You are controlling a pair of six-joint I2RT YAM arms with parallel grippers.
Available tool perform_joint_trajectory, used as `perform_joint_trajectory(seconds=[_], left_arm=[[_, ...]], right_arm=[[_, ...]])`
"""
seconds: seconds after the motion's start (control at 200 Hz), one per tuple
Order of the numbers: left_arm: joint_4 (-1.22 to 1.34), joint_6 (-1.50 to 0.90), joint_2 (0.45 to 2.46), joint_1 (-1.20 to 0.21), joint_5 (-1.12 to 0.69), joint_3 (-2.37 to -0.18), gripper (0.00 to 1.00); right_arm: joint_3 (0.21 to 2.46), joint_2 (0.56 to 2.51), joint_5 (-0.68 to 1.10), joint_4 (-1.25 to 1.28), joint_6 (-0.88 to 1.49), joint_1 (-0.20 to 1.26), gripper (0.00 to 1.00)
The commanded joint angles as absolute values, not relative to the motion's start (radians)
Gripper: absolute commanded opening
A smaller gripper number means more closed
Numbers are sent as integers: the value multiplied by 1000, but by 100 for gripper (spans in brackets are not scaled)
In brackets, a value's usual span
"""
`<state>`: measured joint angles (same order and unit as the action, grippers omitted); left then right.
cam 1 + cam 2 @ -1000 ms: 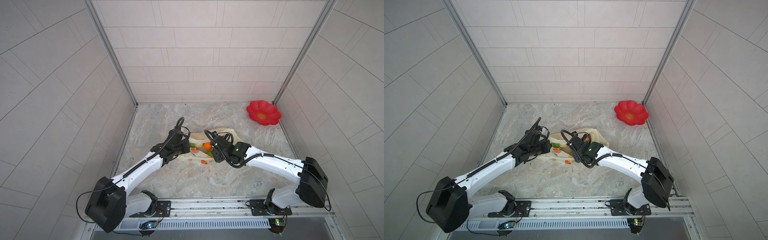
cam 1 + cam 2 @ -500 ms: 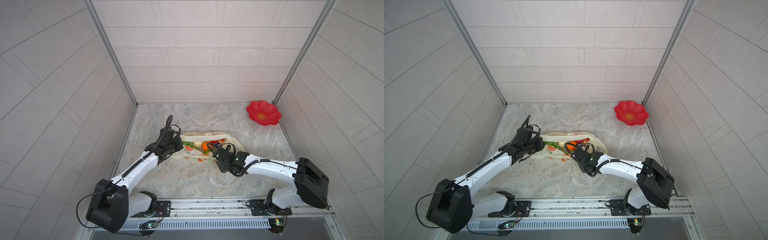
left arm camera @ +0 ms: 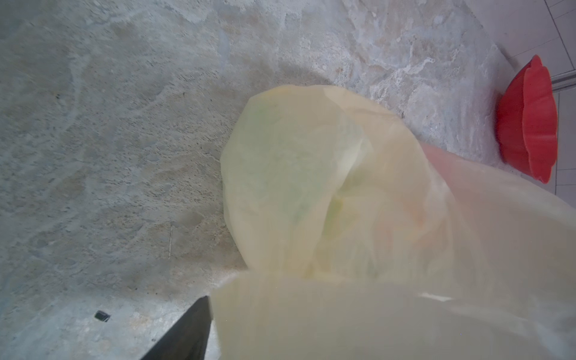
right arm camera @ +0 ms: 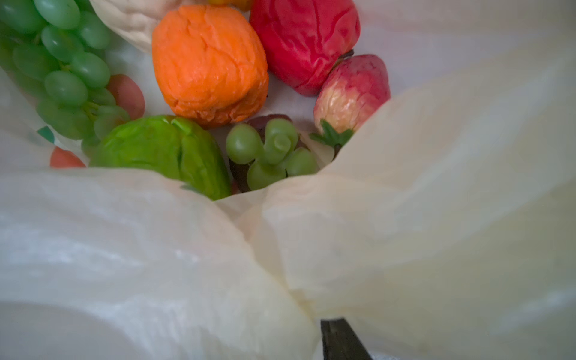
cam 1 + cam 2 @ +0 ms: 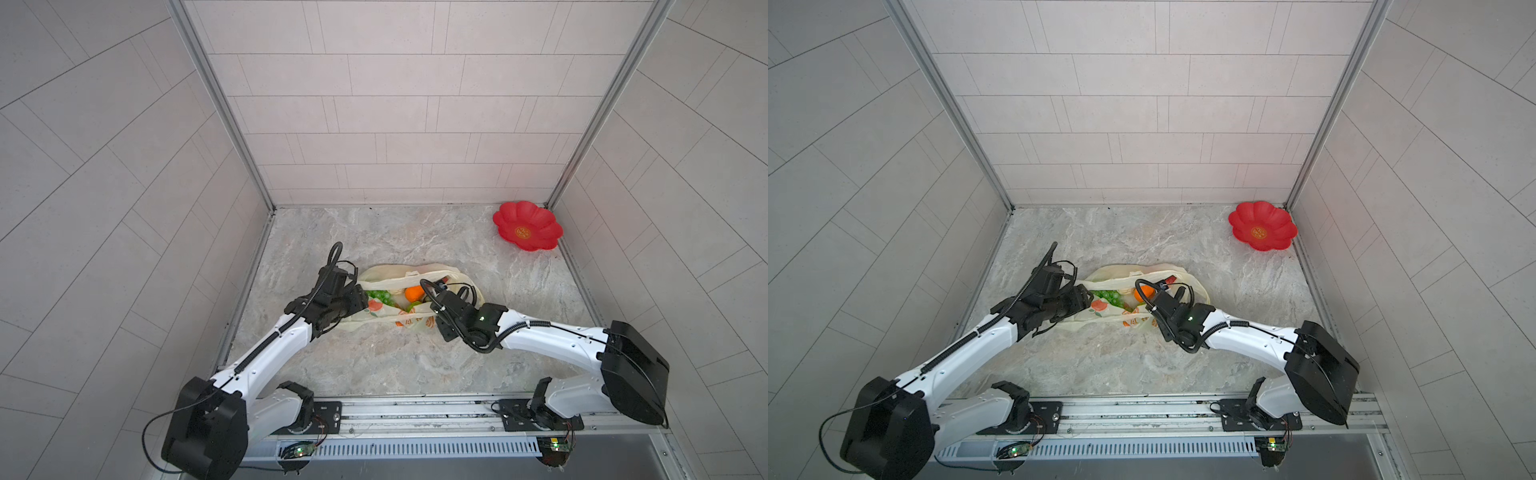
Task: Take fruits out of the plastic bag
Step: Spread open the plastic bag at the top-center of the table.
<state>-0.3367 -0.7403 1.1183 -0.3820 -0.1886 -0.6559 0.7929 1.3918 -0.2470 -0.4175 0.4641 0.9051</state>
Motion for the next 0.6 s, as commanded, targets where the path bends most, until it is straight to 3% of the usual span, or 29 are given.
perform_joint_trajectory(seconds=[0.0, 0.19, 0.48, 0.595], left_arm=[[-386, -791, 1146, -393, -161, -646, 75], [-330, -777, 1251, -391, -139, -640, 73], [-159, -764, 1307, -324, -200, -559, 17], [-88, -761, 1293, -280, -229, -511, 7]], right_arm=[[775, 1408, -256, -425, 490, 927, 38], [737, 1402, -286, -446, 530, 930, 32], [661, 1365, -254, -428, 579, 802, 19], [628, 1344, -171, -371, 577, 707, 16]])
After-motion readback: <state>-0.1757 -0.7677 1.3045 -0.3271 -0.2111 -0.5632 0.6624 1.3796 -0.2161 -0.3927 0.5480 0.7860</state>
